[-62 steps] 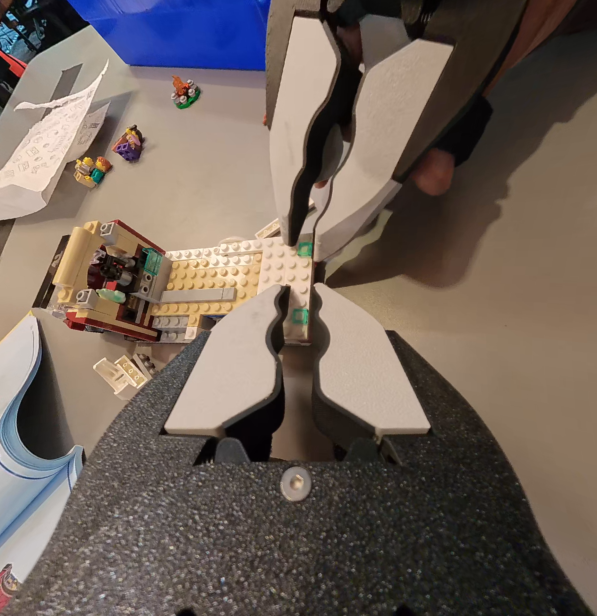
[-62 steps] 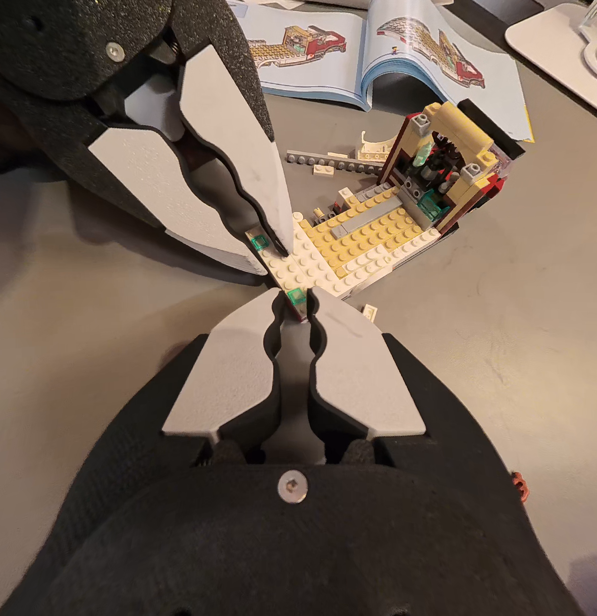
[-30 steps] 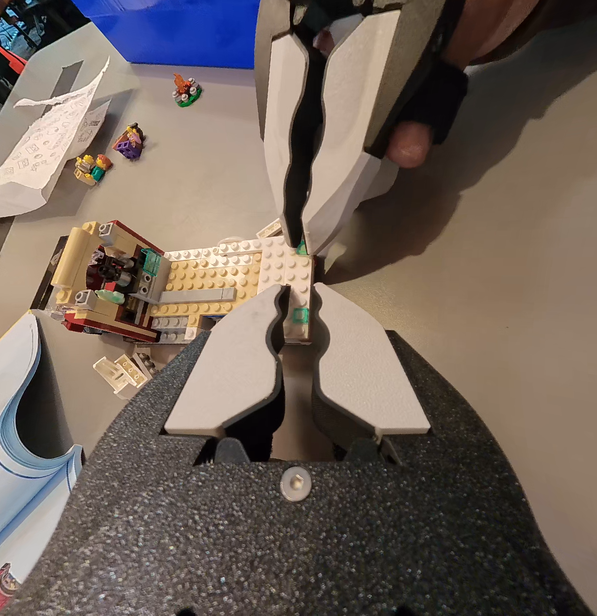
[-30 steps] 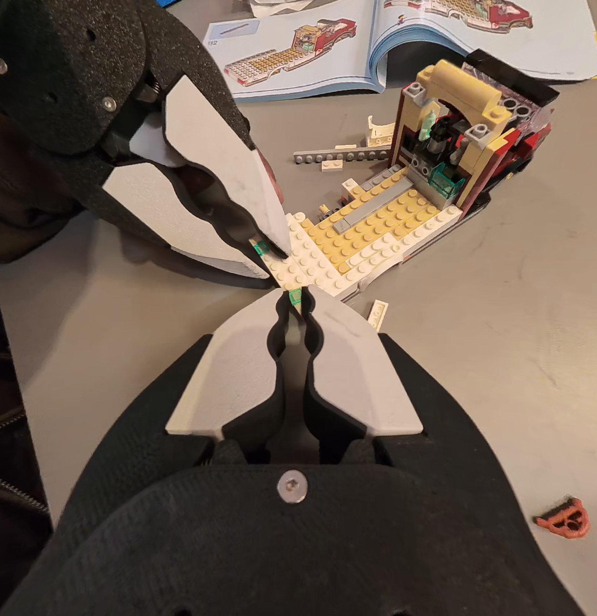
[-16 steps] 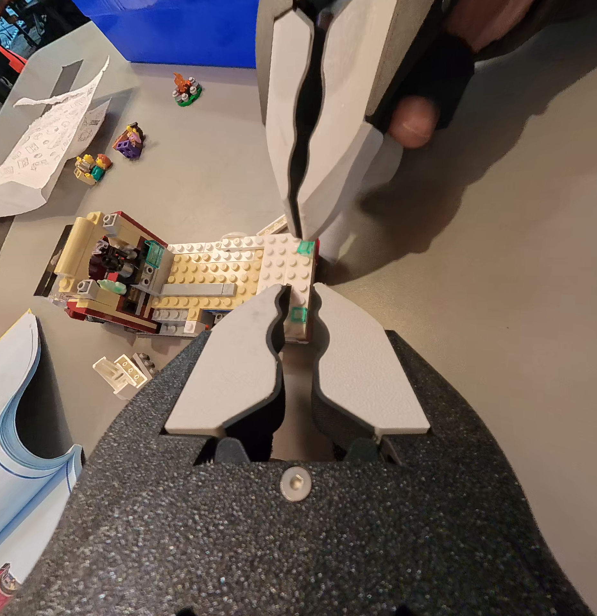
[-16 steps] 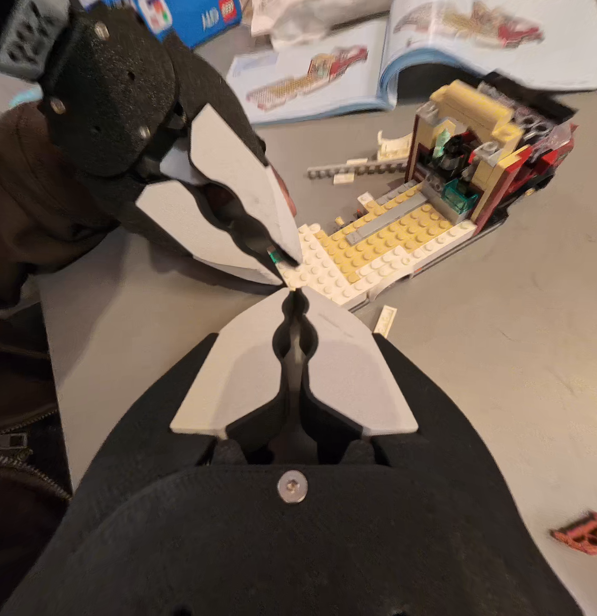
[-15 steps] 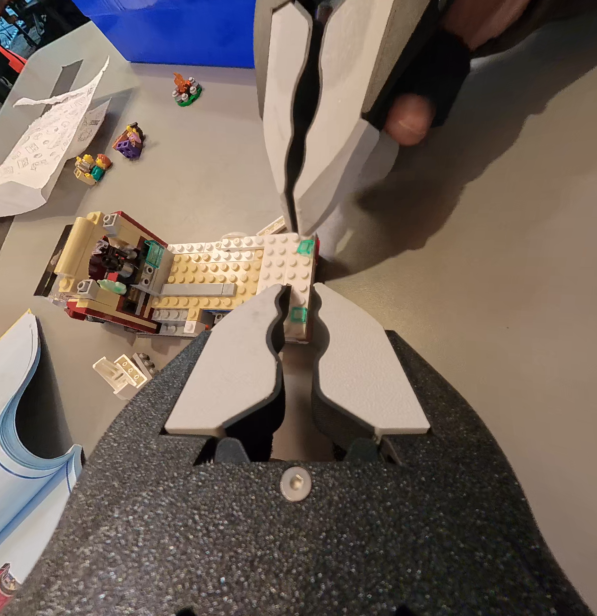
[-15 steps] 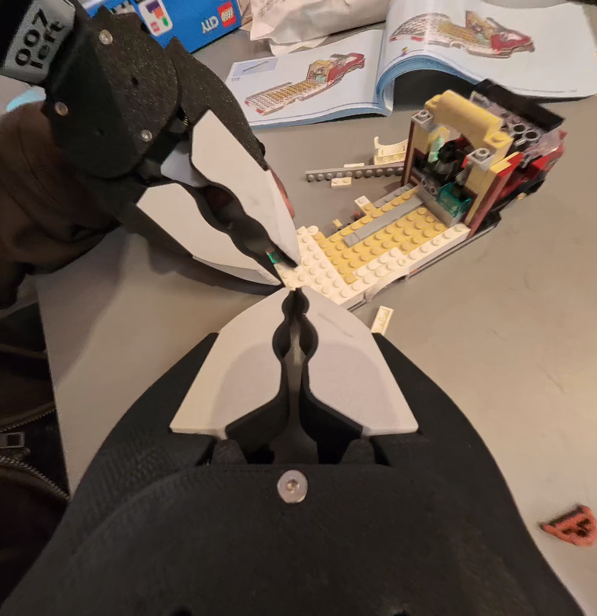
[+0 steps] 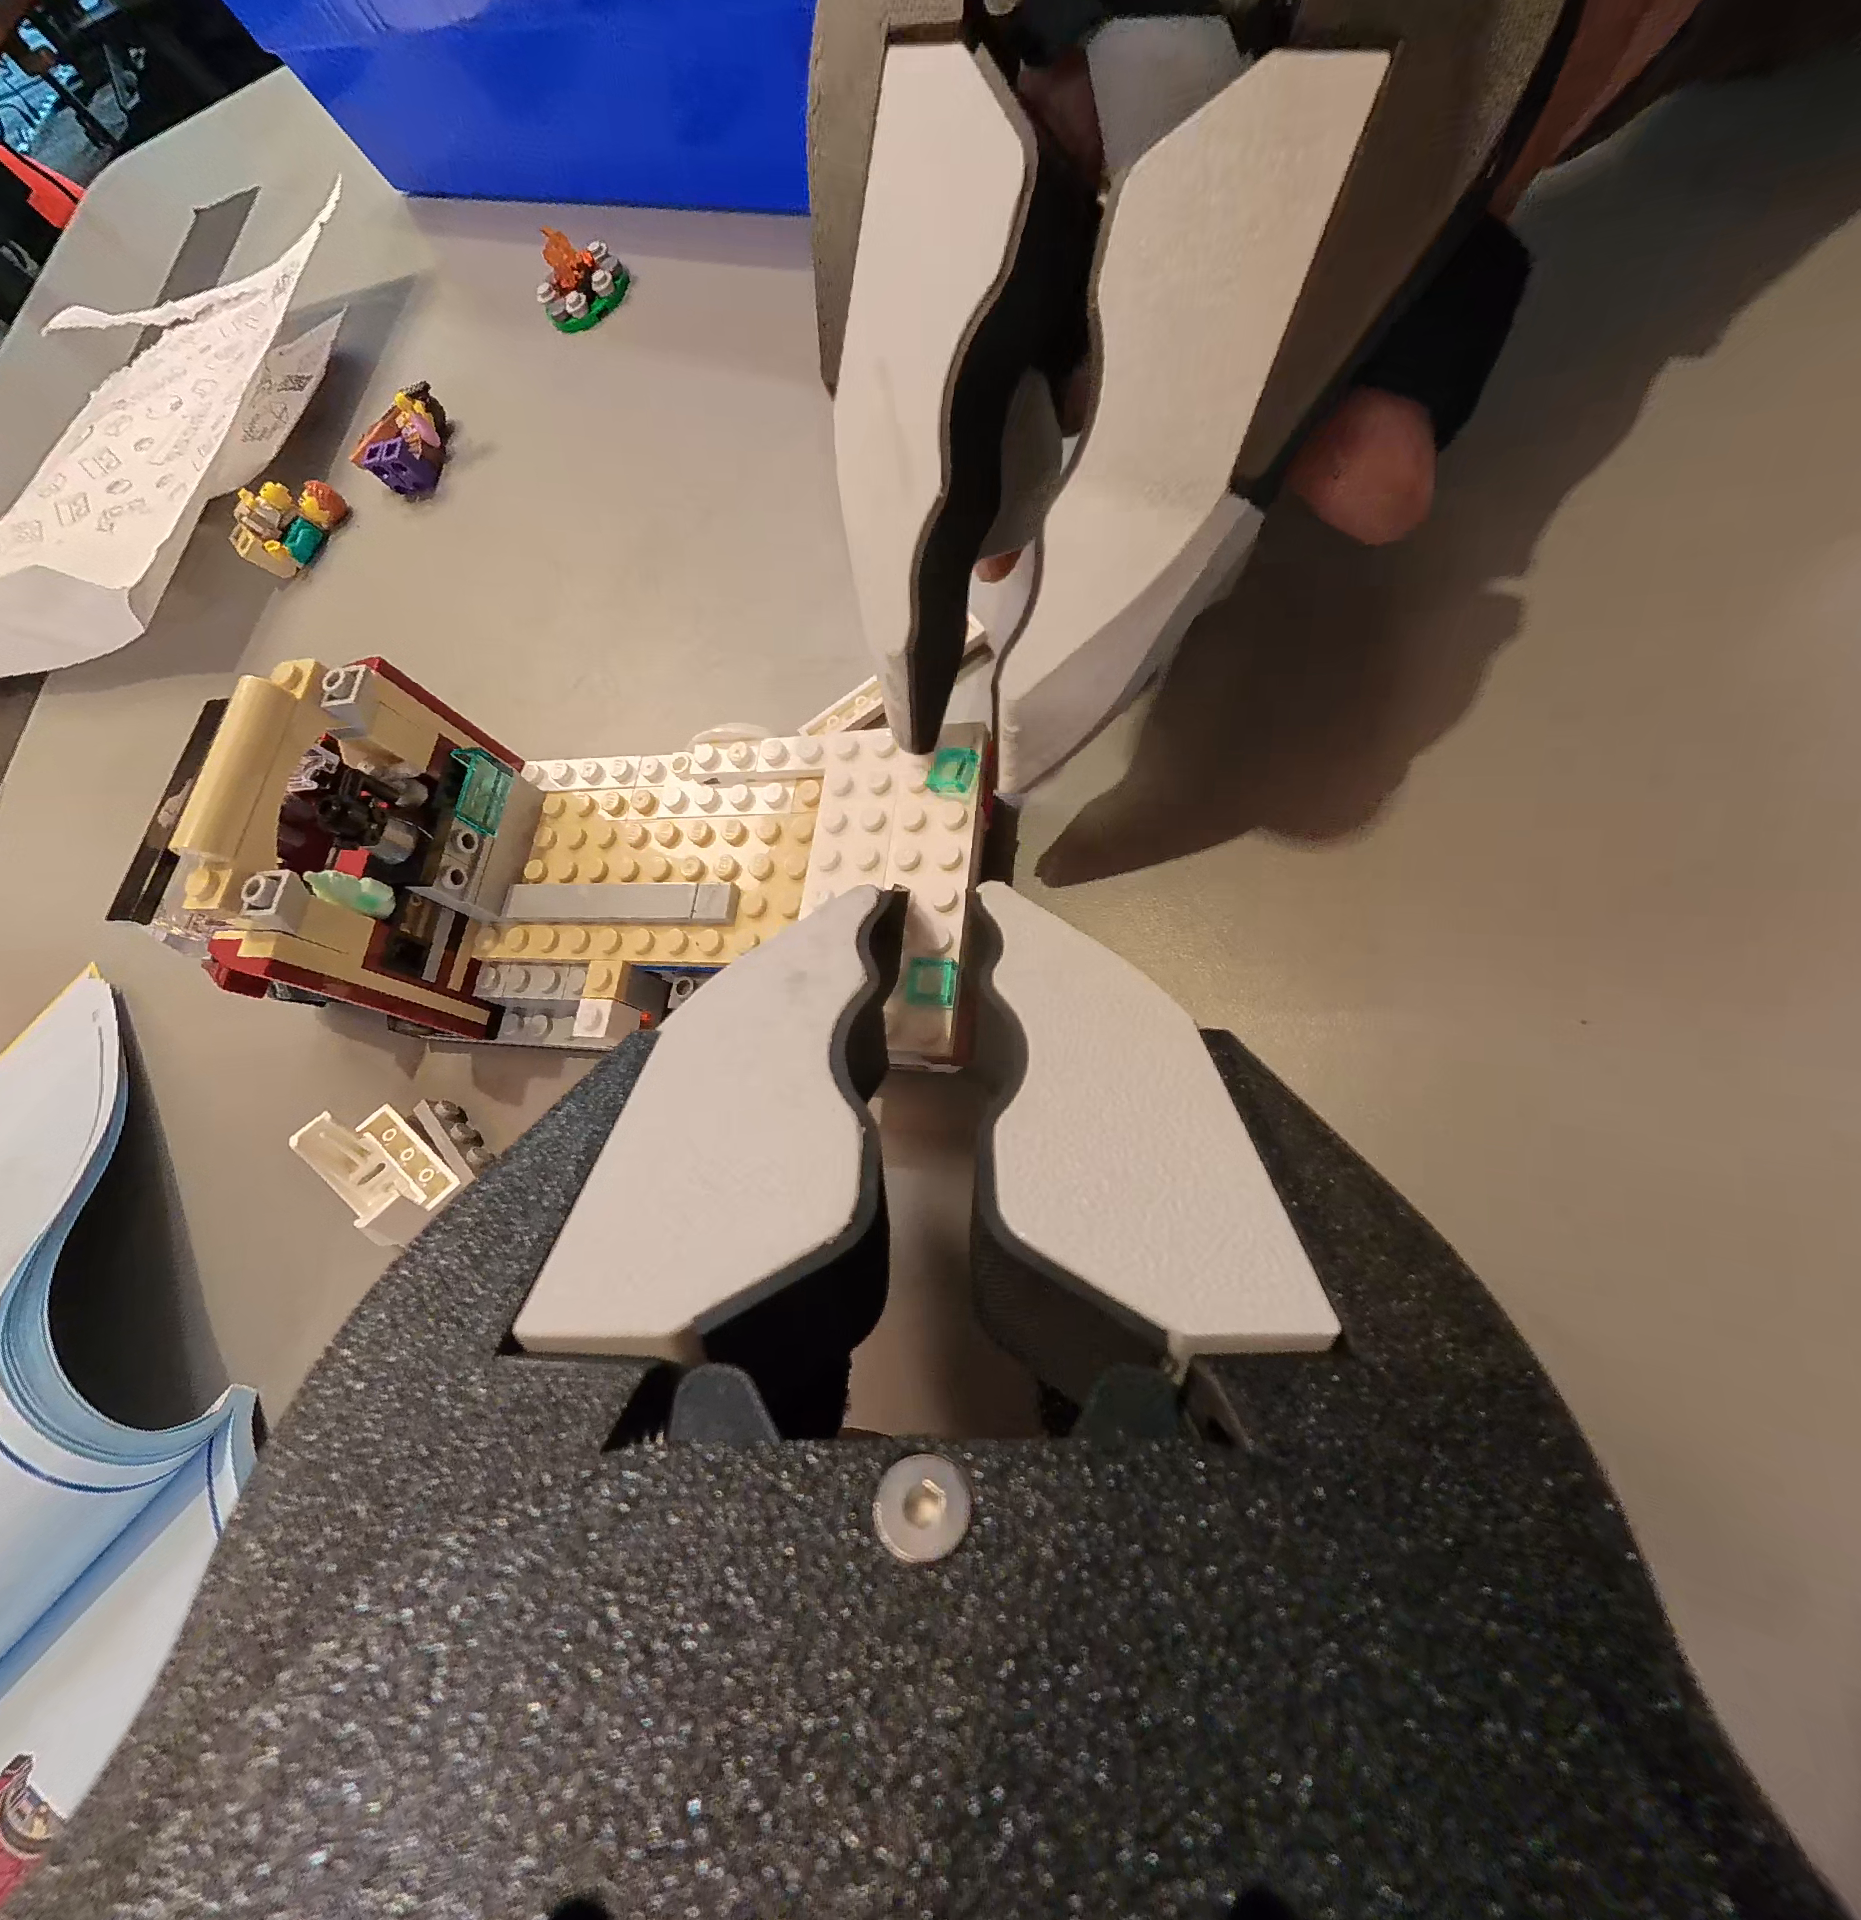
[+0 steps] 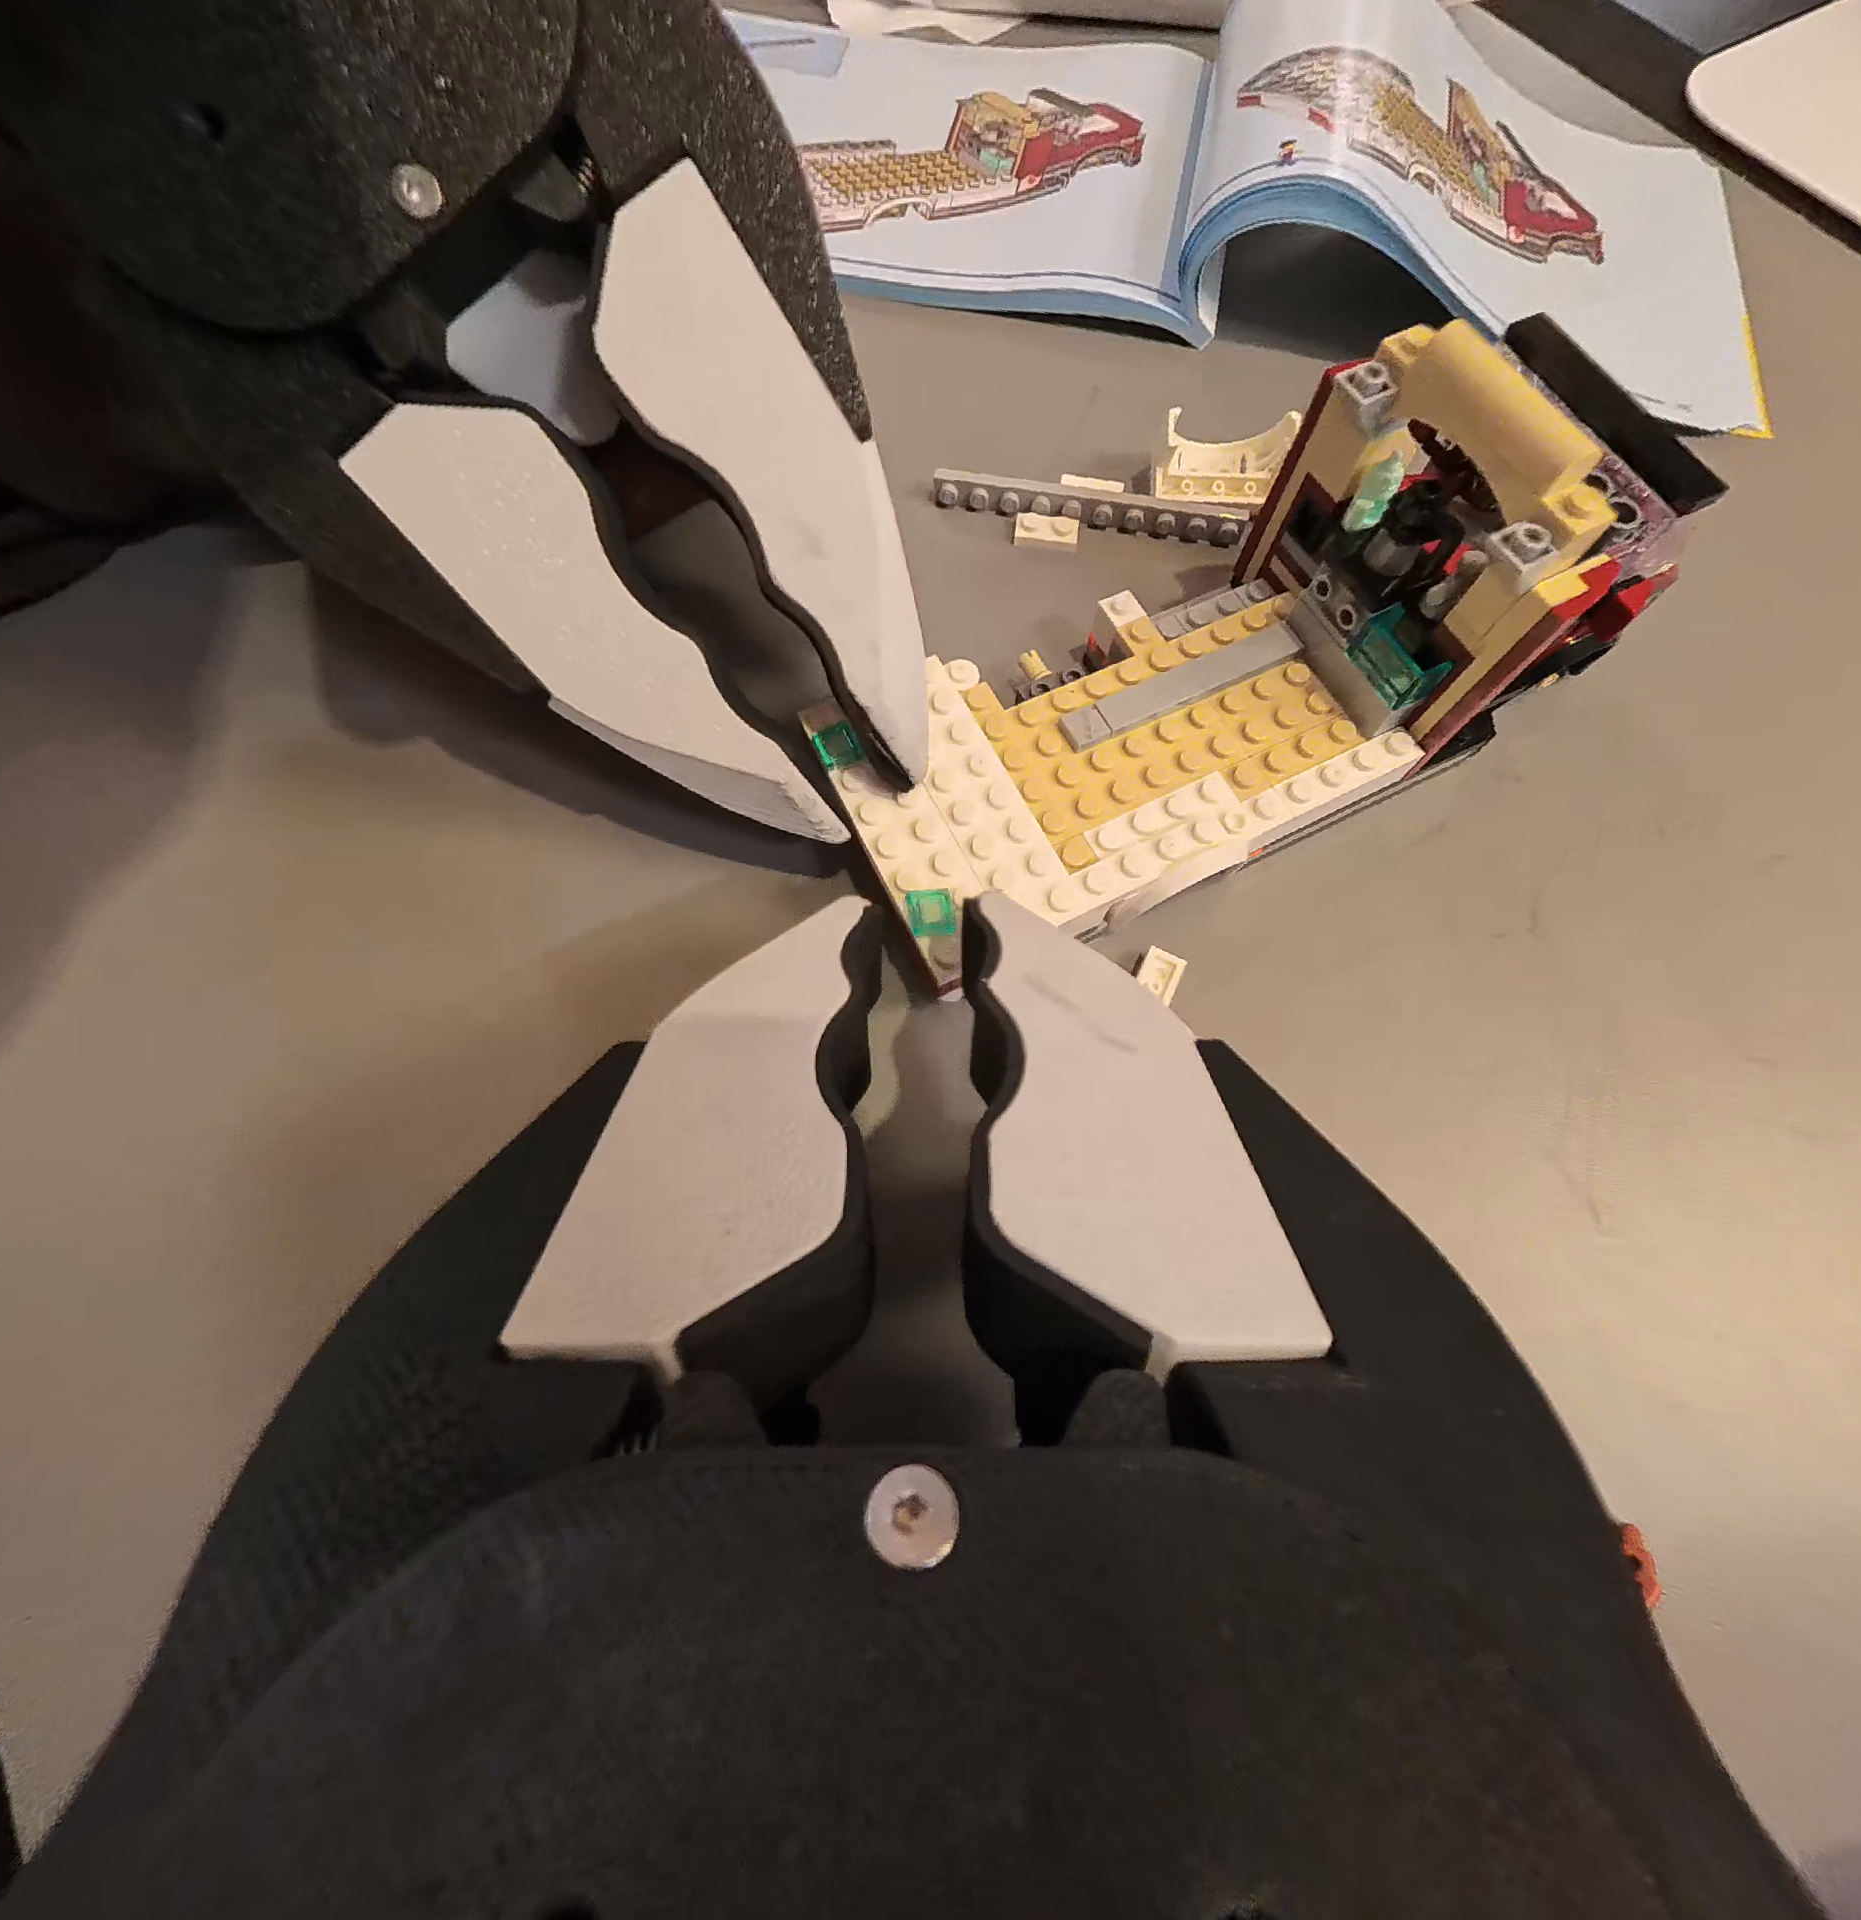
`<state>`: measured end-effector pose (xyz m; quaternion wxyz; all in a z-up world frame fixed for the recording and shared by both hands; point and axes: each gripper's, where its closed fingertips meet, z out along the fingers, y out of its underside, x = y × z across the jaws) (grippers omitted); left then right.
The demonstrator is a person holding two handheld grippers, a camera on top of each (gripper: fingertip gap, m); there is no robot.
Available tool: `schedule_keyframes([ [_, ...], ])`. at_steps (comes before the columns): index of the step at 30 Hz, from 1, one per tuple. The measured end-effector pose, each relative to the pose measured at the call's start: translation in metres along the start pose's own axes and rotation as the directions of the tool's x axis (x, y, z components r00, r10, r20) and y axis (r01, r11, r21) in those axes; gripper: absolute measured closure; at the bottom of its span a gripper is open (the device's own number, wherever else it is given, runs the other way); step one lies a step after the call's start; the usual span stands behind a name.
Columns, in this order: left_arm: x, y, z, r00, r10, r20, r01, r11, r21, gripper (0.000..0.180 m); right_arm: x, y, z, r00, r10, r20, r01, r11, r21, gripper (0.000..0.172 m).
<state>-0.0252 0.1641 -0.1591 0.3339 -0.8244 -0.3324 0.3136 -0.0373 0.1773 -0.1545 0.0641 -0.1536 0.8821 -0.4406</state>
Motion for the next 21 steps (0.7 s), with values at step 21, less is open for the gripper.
schedule_keyframes([
  [21,-0.0002,0.0001,0.0,1.0,0.001,0.002,-0.001,1.0,0.0,0.169,0.0021,-0.0004,0.0013,0.992,0.064,0.106,-0.06,0.997,-0.037,0.165],
])
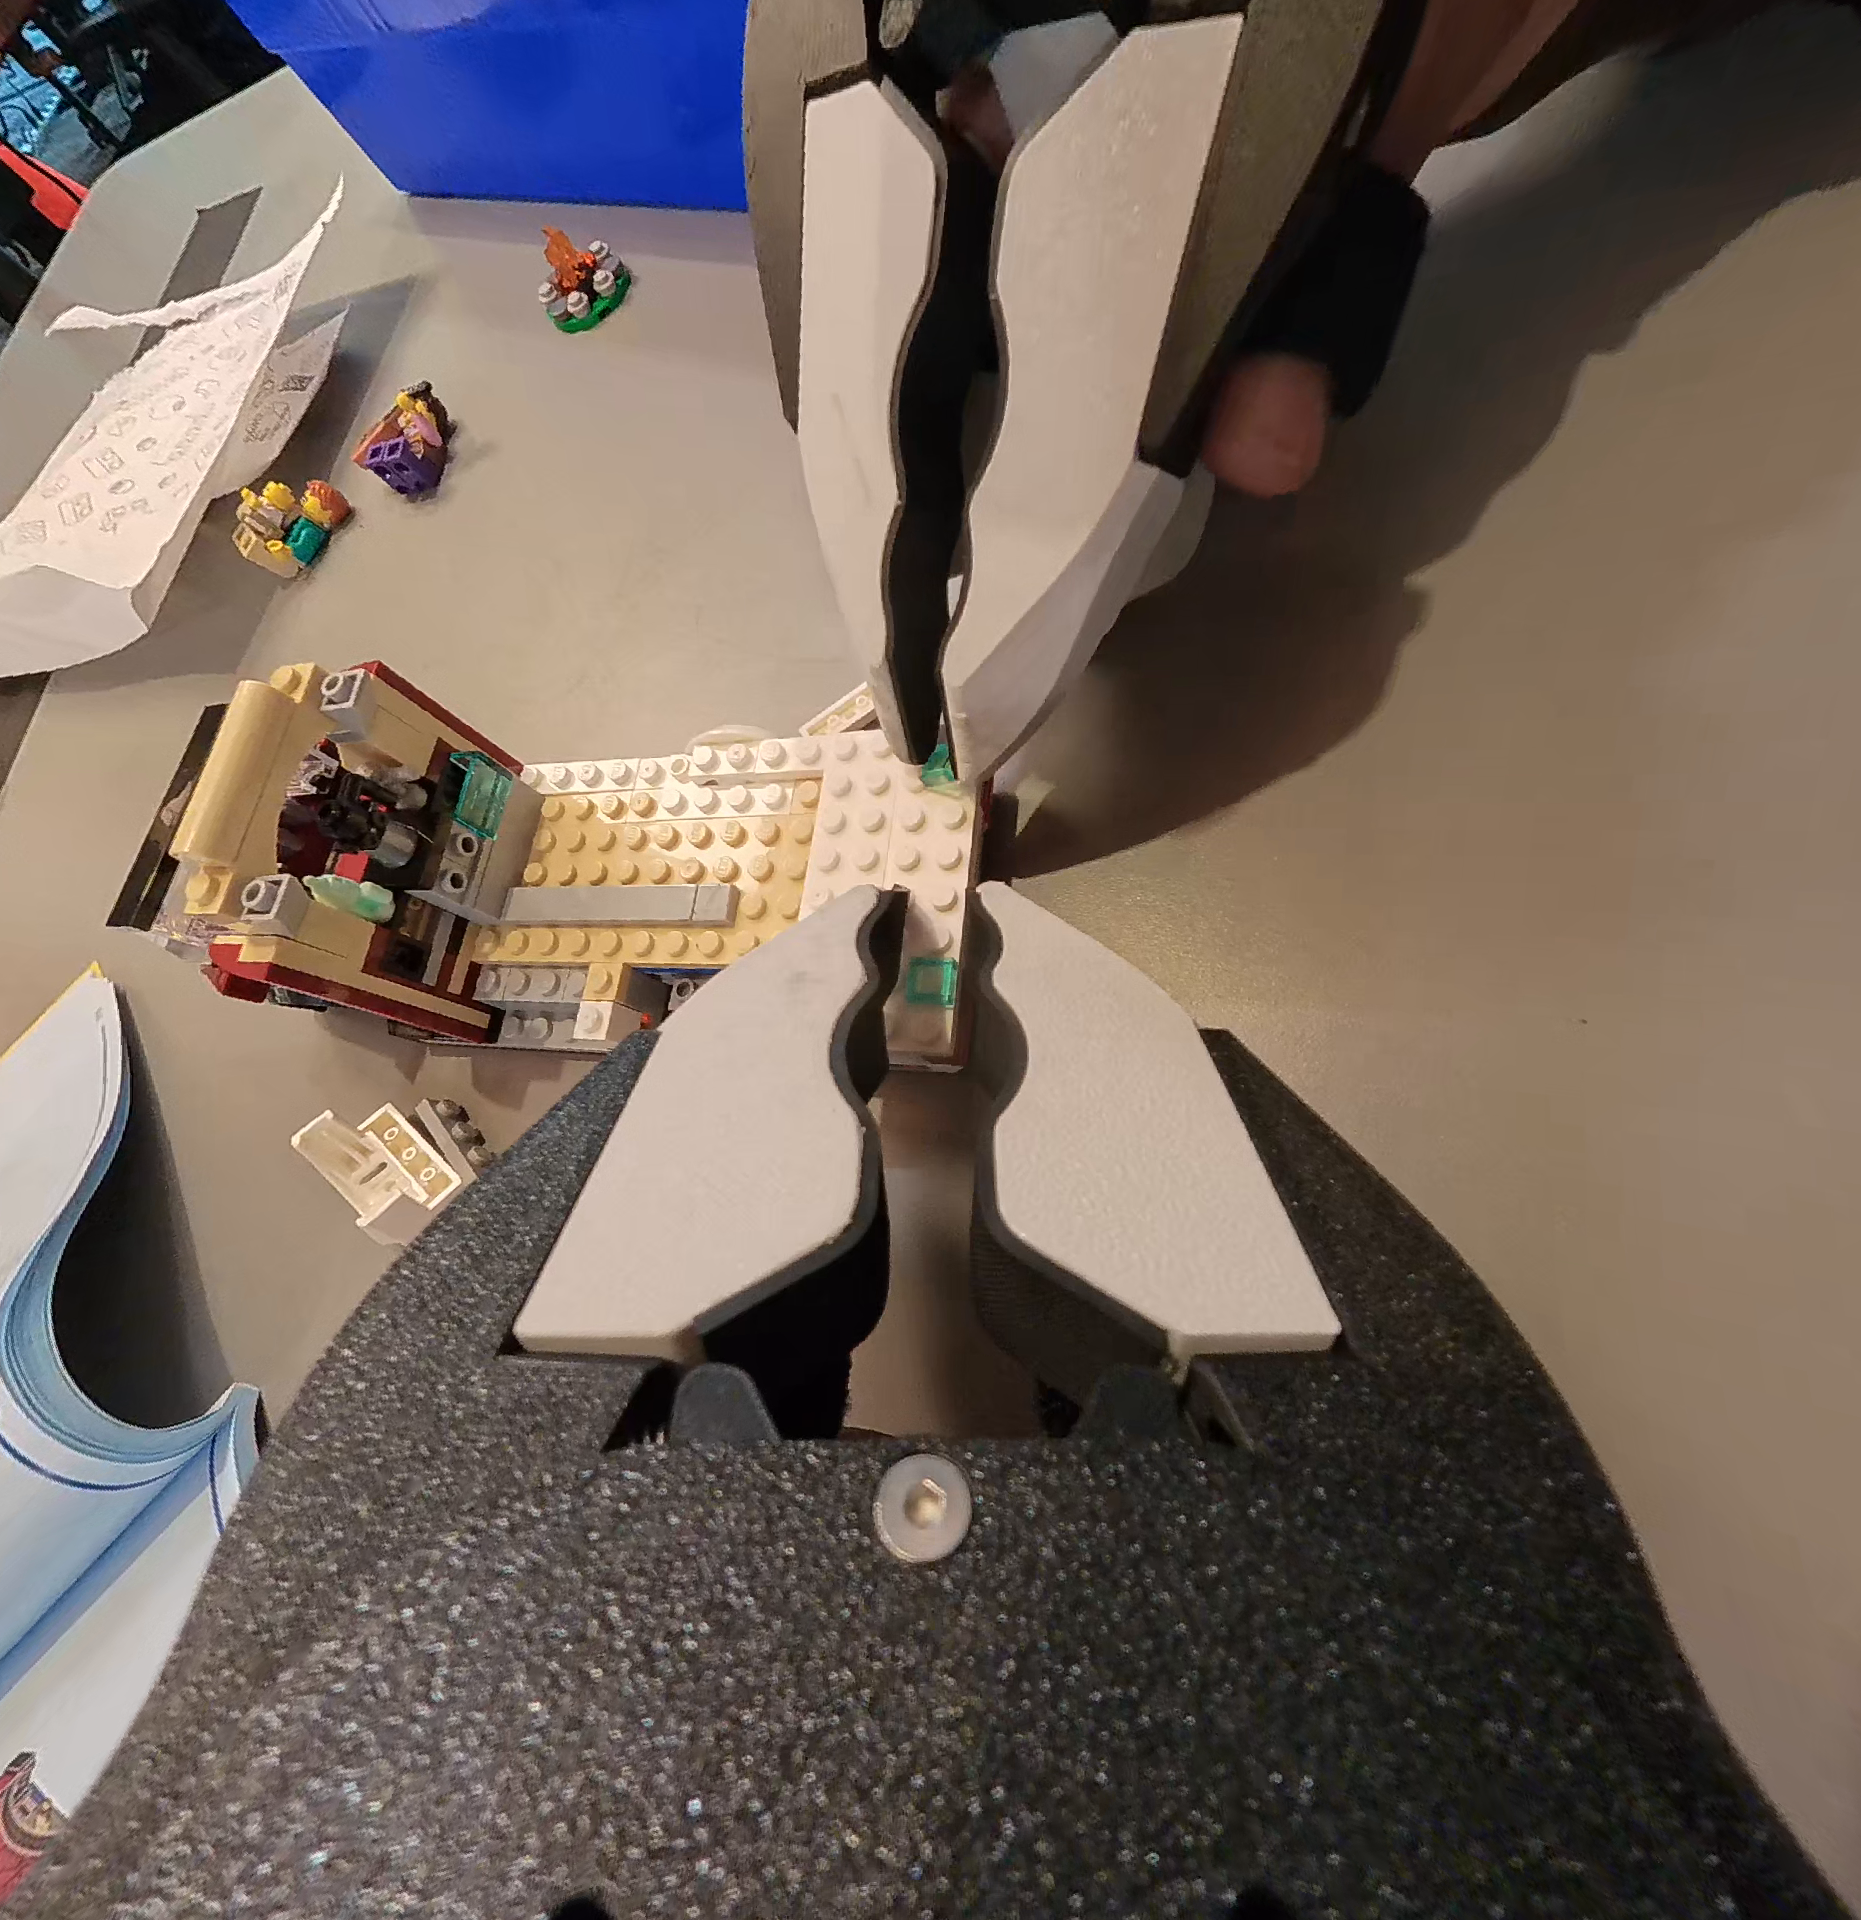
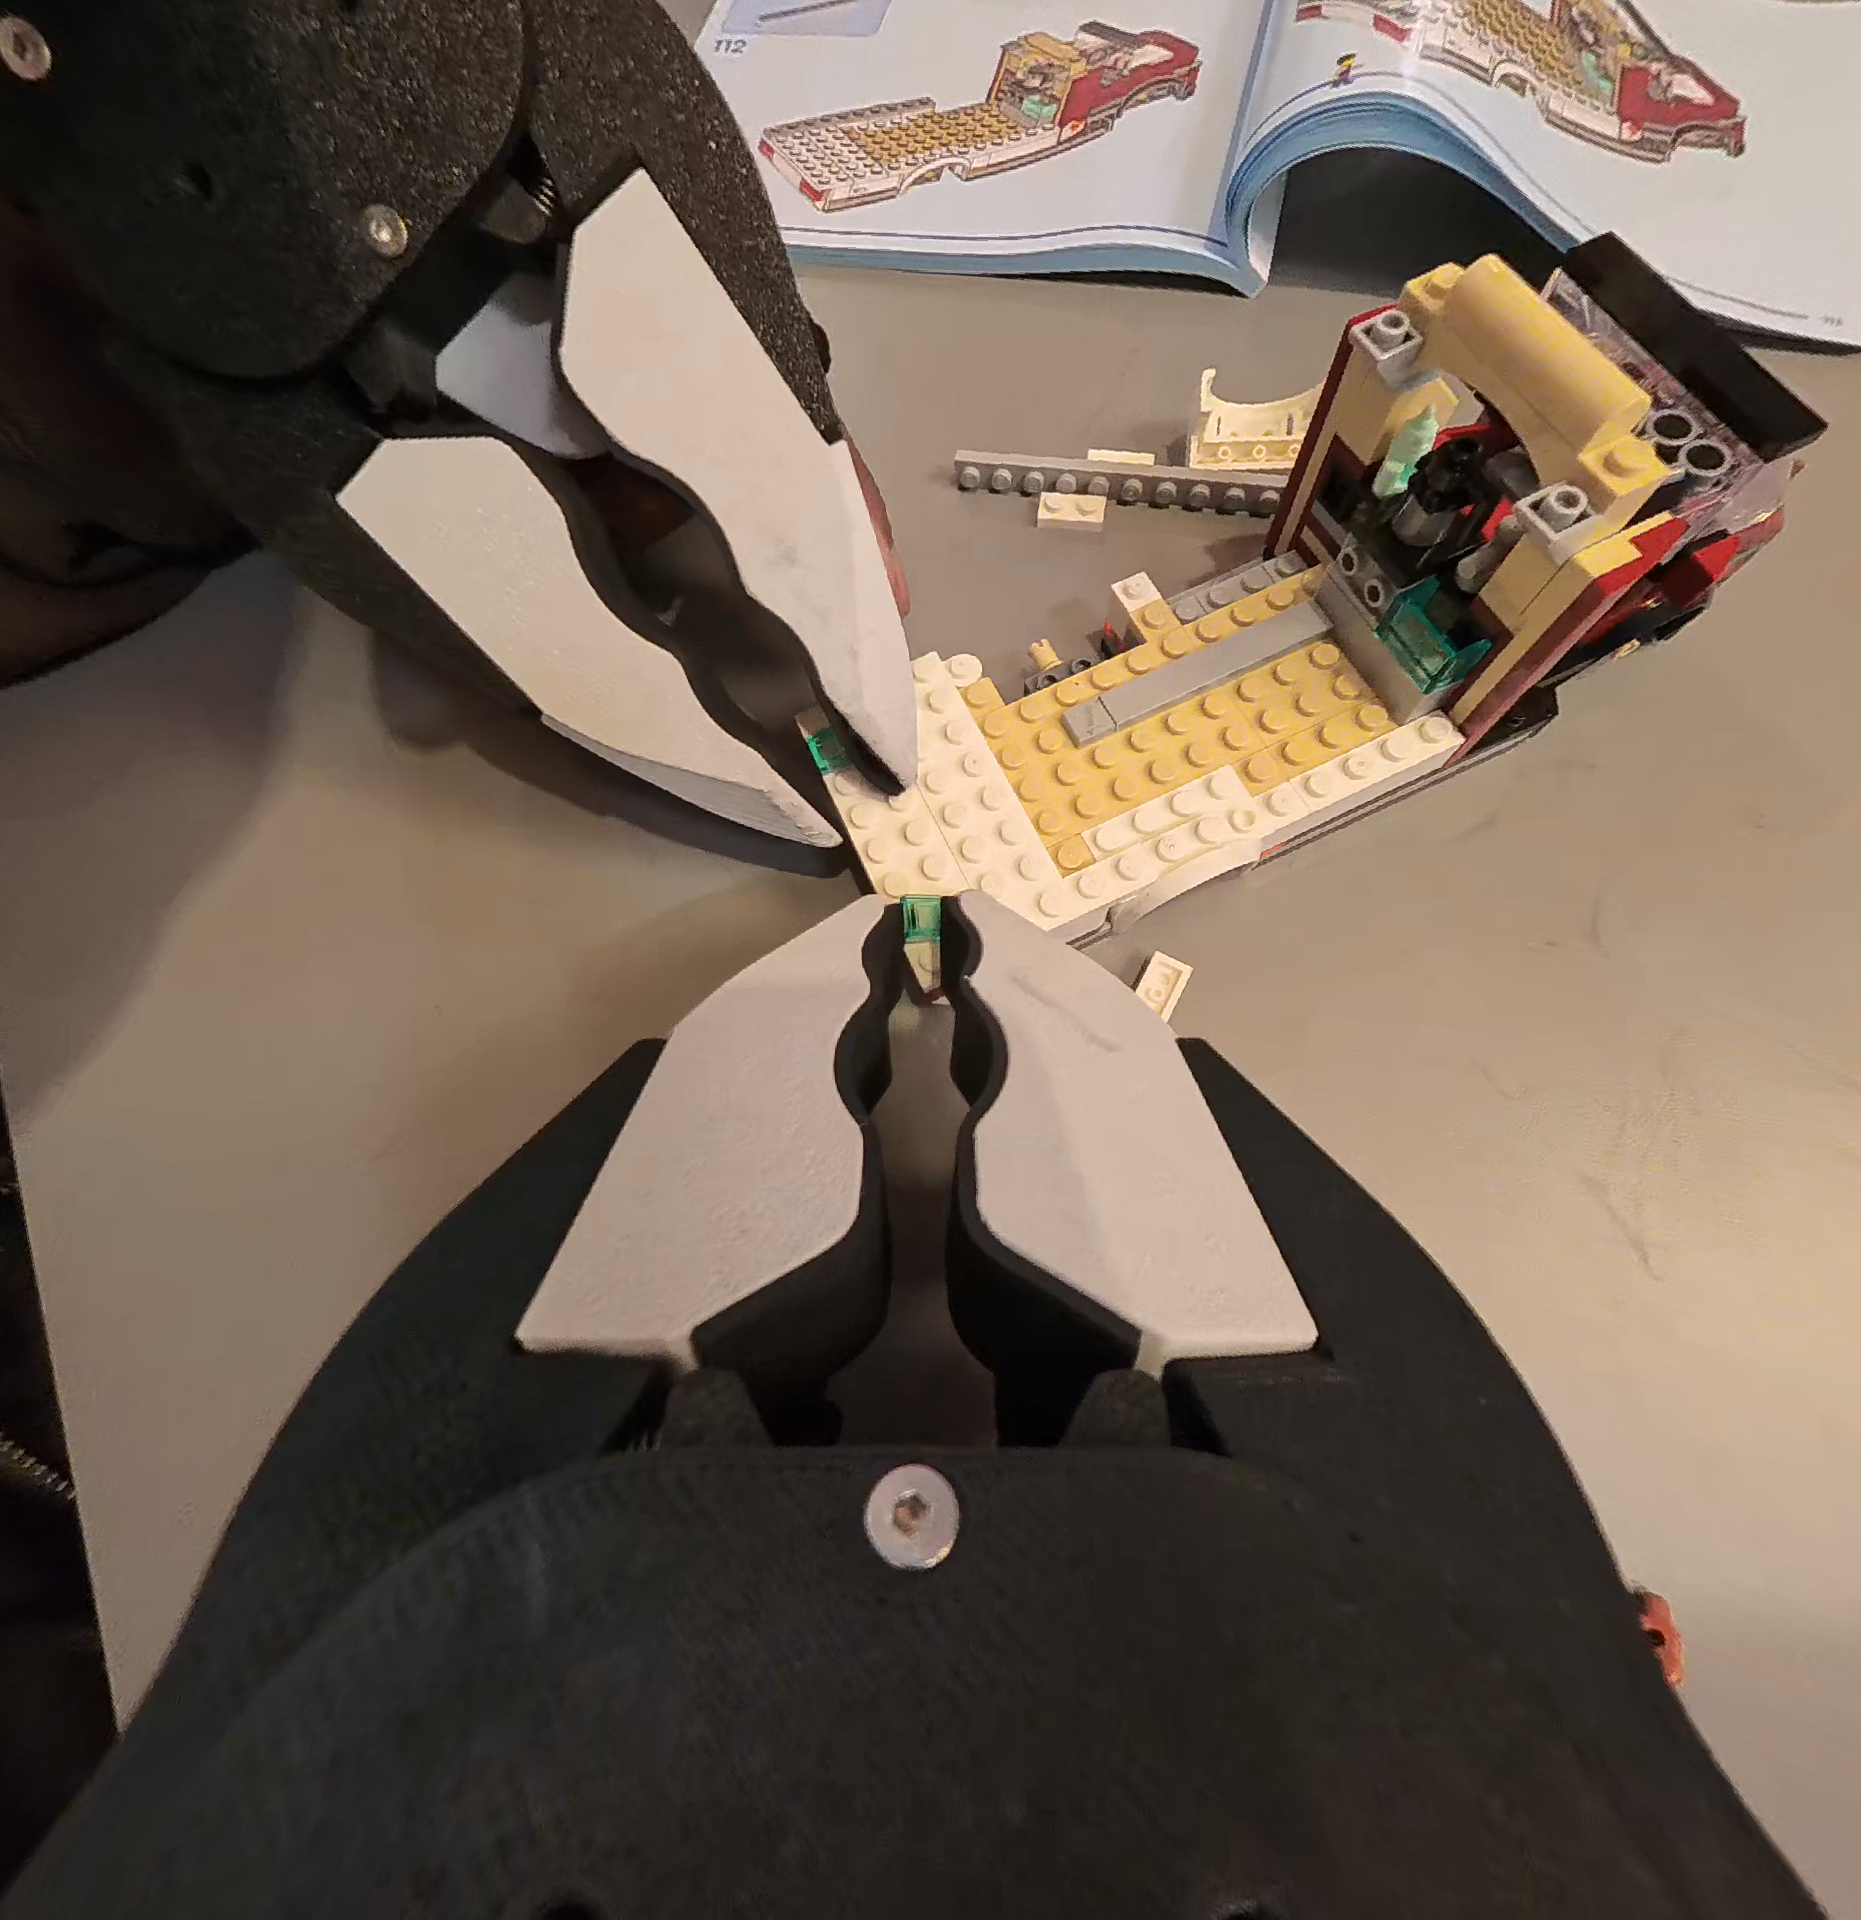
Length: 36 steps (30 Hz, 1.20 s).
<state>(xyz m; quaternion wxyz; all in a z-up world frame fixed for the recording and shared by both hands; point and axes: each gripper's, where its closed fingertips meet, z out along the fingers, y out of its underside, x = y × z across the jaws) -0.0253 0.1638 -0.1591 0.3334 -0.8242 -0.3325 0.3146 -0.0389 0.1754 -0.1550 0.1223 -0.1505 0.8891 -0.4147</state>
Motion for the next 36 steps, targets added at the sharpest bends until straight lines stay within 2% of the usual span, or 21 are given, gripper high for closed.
schedule_keyframes([
  [6,0.0,0.0,0.0,1.0,0.0,-0.001,0.0,1.0,0.0,0.169,-0.001,-0.005,-0.008,1.0,0.002,0.021,-0.003,0.999,0.049,0.169],
  [15,0.001,0.0,0.0,1.0,0.01,0.004,-0.01,1.0,0.001,0.169,0.008,-0.008,-0.032,0.998,0.005,-0.067,0.003,0.993,0.118,0.169],
  [18,0.002,-0.001,-0.001,0.999,0.036,0.014,-0.036,0.999,0.008,0.17,0.022,-0.008,-0.064,0.986,0.018,-0.167,0.01,0.987,0.162,0.169],
  [21,0.004,-0.003,-0.003,0.999,0.042,0.012,-0.042,0.999,0.021,0.175,0.048,-0.003,-0.116,0.952,0.064,-0.299,0.0,0.978,0.208,0.169],
  [25,0.001,-0.012,-0.01,1.0,-0.015,0.0,0.015,0.996,0.087,0.17,0.096,0.02,-0.194,0.849,0.136,-0.511,-0.019,0.973,0.228,0.169],
  [27,-0.005,-0.014,-0.015,0.999,-0.04,0.014,0.038,0.994,0.103,0.167,0.123,0.042,-0.22,0.784,0.163,-0.599,-0.048,0.978,0.202,0.169],
  [31,-0.012,-0.011,-0.021,0.997,-0.071,0.035,0.067,0.992,0.109,0.166,0.161,0.085,-0.234,0.714,0.215,-0.666,-0.152,0.977,0.153,0.169],
  [36,-0.012,-0.001,-0.024,0.994,-0.103,0.027,0.101,0.992,0.081,0.161,0.165,0.091,-0.235,0.703,0.229,-0.673,-0.168,0.973,0.156,0.156],
])
